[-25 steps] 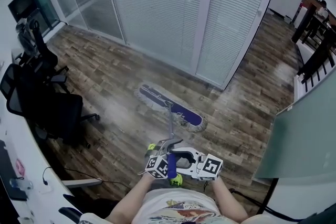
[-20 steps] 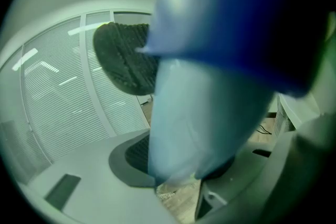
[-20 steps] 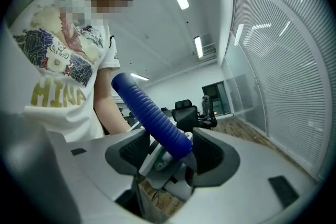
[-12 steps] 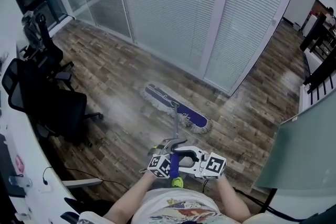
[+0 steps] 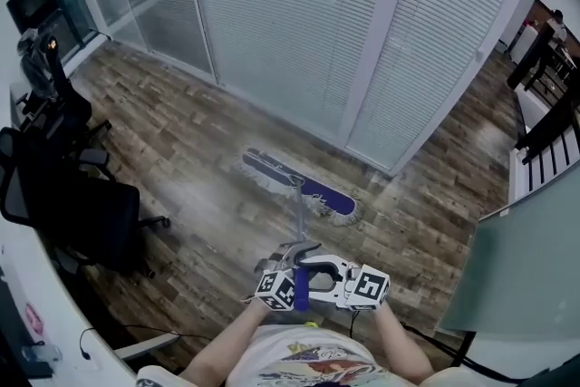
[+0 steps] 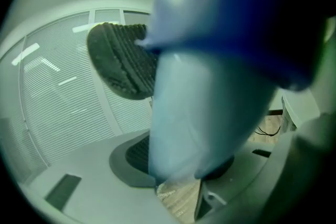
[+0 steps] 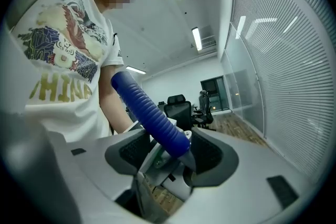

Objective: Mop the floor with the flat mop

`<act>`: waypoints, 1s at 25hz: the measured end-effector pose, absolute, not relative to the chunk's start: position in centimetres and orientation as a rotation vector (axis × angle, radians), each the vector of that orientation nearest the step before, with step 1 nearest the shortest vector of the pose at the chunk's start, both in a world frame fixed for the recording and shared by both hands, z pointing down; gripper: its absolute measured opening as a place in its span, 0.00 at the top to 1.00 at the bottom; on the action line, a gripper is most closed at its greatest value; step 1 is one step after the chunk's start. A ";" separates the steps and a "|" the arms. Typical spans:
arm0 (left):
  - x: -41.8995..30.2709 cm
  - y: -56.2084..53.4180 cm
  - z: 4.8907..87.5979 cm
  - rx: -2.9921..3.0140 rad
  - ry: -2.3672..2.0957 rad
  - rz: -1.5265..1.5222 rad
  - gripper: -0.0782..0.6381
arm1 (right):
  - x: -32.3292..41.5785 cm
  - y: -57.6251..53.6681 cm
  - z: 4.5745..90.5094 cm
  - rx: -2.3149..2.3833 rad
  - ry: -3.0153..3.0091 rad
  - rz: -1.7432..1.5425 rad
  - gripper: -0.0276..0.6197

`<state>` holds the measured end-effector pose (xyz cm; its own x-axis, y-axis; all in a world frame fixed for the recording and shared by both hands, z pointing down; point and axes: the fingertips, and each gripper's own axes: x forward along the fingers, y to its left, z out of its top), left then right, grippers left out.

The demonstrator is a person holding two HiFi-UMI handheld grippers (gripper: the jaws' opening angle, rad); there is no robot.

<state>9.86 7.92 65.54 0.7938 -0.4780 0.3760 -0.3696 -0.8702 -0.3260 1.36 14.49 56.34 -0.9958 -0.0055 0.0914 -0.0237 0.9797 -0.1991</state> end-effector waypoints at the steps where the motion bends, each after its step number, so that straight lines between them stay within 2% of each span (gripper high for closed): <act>1: 9.3 6.9 65.5 -2.750 0.644 -0.670 0.68 | 0.7 13.4 56.4 0.033 -3.032 0.311 0.60; 14: 1.3 -8.5 64.6 -2.786 0.552 -0.617 0.67 | -7.9 -2.7 55.5 0.198 -3.070 0.314 0.59; 25: 3.2 -21.2 63.4 -2.813 0.588 -0.622 0.67 | -5.8 -15.5 54.0 0.156 -3.112 0.341 0.59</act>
<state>3.18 -21.17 63.38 0.8323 -0.4208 0.3608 -0.3363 -0.9008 -0.2749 -5.78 -15.49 53.95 -0.9950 -0.0982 0.0175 -0.0997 0.9714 -0.2156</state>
